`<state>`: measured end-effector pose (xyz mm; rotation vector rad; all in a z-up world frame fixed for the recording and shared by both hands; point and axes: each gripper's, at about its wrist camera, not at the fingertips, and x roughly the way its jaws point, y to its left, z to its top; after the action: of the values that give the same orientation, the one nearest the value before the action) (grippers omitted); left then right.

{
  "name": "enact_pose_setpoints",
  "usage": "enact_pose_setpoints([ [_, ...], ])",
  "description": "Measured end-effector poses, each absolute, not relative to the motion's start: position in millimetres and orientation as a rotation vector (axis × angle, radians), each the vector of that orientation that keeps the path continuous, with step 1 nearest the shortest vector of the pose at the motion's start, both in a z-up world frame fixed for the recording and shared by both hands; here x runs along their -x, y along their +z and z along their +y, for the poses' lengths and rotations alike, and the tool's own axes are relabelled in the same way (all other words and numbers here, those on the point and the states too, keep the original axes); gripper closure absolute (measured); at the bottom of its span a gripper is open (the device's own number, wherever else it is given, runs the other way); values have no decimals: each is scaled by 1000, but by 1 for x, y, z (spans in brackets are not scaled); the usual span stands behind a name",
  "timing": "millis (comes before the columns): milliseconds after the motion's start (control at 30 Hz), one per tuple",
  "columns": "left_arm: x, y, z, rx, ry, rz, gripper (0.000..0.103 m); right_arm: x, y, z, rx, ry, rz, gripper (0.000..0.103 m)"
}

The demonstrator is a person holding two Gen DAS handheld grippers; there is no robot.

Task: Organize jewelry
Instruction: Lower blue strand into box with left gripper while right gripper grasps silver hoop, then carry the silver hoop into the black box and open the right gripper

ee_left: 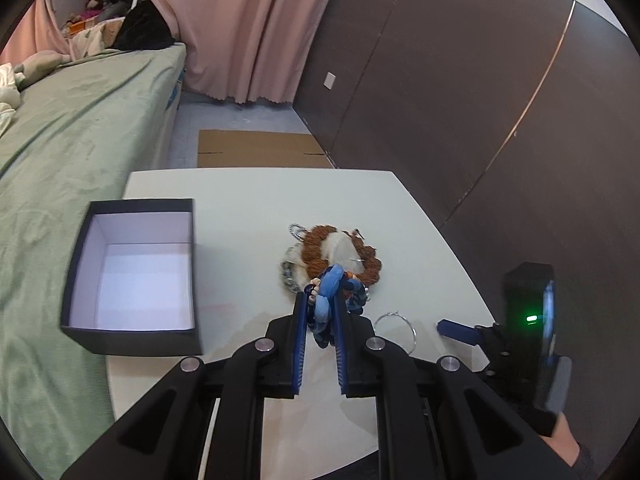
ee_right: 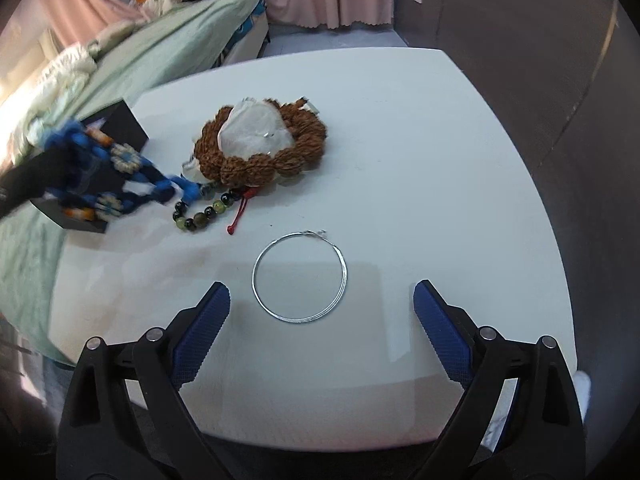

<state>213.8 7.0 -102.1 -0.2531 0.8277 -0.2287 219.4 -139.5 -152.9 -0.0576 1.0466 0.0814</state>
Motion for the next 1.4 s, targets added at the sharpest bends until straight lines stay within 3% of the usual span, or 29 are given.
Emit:
enact_pose_setpoints([
  [167, -206, -93, 22, 262, -198, 815, 92, -222, -160, -130, 106, 61, 1042, 12],
  [233, -203, -90, 28, 268, -185, 810, 92, -222, -160, -128, 118, 76, 1036, 21],
  [300, -200, -85, 36, 279, -168, 802, 92, -222, -156, -124, 131, 100, 1037, 46],
  [333, -198, -82, 39, 281, -159, 797, 92, -221, -154, -122, 137, 116, 1042, 52],
  [1067, -199, -47, 131, 389, -31, 717, 90, -210, -108, -118, -4, 241, 967, 53],
  [1100, -201, -47, 134, 398, -30, 721, 82, -210, -105, -113, 2, 249, 961, 53],
  [1133, -201, -49, 138, 409, -19, 725, 56, -210, -102, -111, 7, 254, 956, 53],
  [1200, -195, -49, 148, 437, 6, 685, 29, -209, -95, -103, 17, 267, 945, 53],
  [1400, -182, -54, 164, 478, 14, 687, 31, -209, -78, -85, 28, 308, 923, 53],
])
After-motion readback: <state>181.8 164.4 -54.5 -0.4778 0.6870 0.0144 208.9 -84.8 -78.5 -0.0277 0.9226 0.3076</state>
